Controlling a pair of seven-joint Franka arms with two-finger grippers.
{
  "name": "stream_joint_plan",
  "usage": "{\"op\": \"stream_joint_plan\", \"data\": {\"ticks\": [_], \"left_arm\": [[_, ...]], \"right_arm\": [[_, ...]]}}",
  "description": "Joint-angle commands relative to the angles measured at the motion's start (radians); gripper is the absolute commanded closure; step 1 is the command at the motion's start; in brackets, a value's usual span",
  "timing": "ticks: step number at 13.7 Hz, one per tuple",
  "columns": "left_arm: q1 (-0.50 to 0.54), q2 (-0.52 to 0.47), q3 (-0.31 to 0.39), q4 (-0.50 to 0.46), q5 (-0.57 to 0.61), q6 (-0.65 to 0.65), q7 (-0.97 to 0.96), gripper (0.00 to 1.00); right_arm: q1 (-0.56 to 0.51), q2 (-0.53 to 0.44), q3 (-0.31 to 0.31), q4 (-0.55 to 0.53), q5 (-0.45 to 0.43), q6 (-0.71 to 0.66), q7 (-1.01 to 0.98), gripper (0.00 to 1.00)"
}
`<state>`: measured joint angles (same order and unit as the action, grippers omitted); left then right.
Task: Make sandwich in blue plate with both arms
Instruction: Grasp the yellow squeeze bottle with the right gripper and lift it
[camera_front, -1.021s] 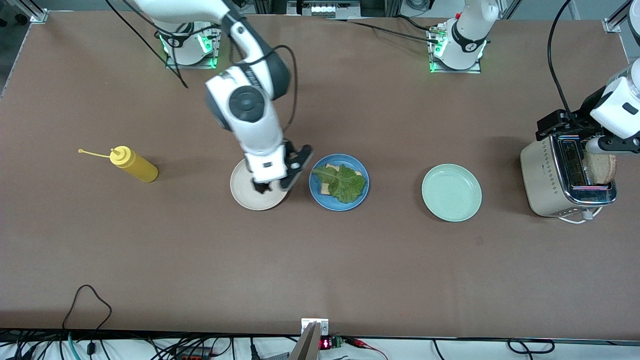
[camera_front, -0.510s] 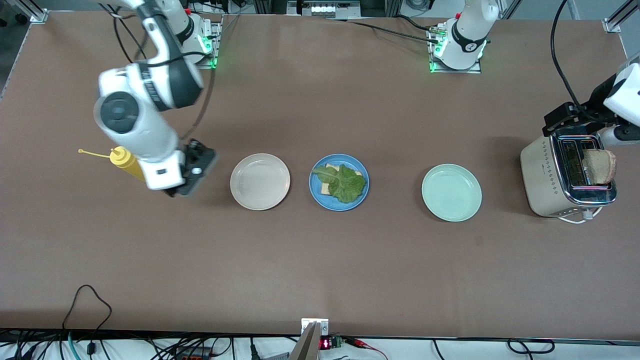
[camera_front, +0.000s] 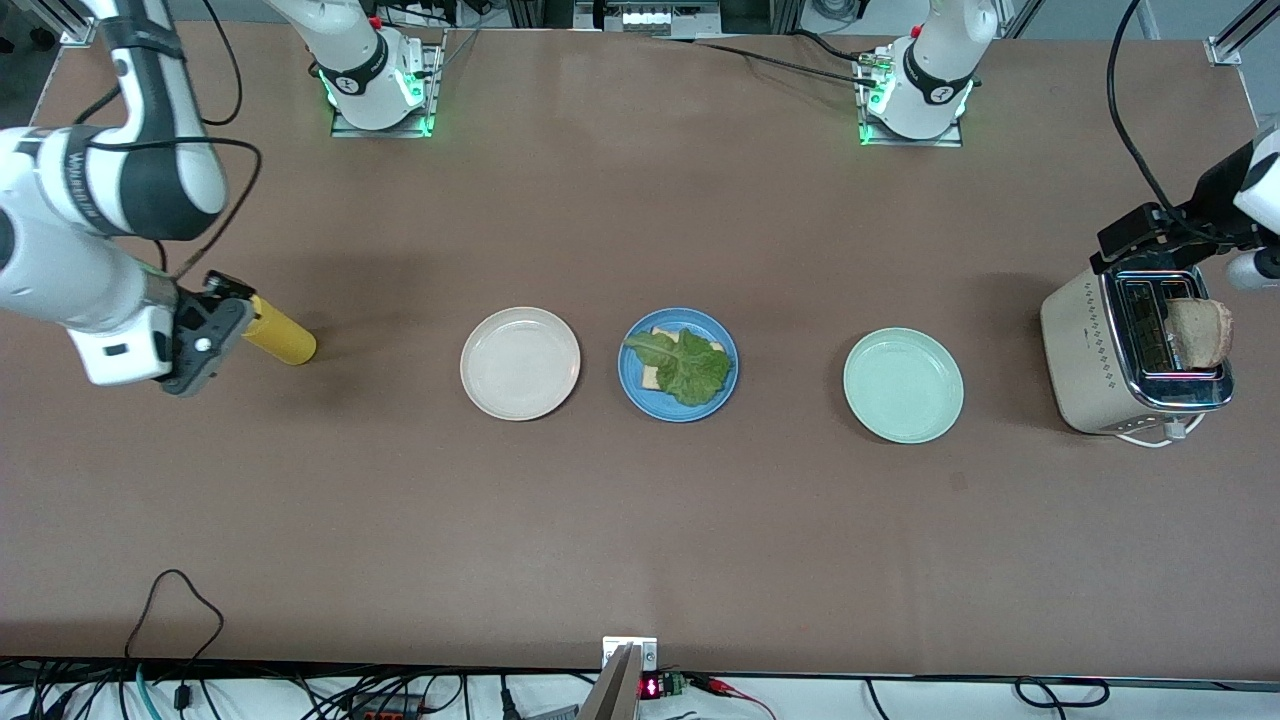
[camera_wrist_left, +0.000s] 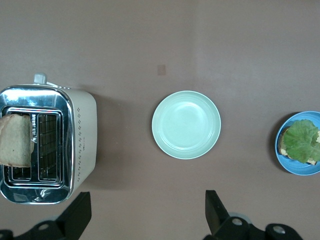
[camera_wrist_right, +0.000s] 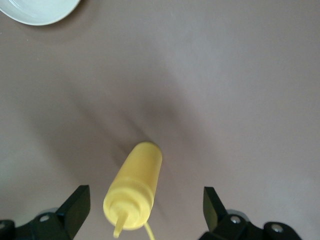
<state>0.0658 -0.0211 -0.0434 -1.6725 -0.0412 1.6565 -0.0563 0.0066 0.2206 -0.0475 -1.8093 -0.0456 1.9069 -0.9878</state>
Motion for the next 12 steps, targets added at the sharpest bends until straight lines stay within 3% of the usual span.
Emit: {"op": "stream_joint_plan", "data": {"ticks": [1, 4, 7, 12], "left_arm": [[0.008, -0.014, -0.018, -0.01, 0.023, -0.008, -0.007, 0.0], [0.005, -0.013, -0.019, -0.004, 0.023, -0.001, -0.008, 0.0], [0.0, -0.003, -0.019, 0.0, 0.021, -0.001, -0.007, 0.0], [0.0, -0.003, -0.019, -0.001, 0.021, -0.001, -0.007, 0.0]], "right_arm": [[0.006, -0.07, -0.055, -0.042, 0.033, -0.049, 0.133, 0.0], [0.006, -0.128, -0.127, -0.097, 0.064, -0.058, 0.424, 0.0], [0.004, -0.141, -0.186, -0.125, 0.105, -0.074, 0.592, 0.0], [-0.016, -0.135, -0.291, -0.165, 0.284, -0.159, 0.845, 0.0]]}}
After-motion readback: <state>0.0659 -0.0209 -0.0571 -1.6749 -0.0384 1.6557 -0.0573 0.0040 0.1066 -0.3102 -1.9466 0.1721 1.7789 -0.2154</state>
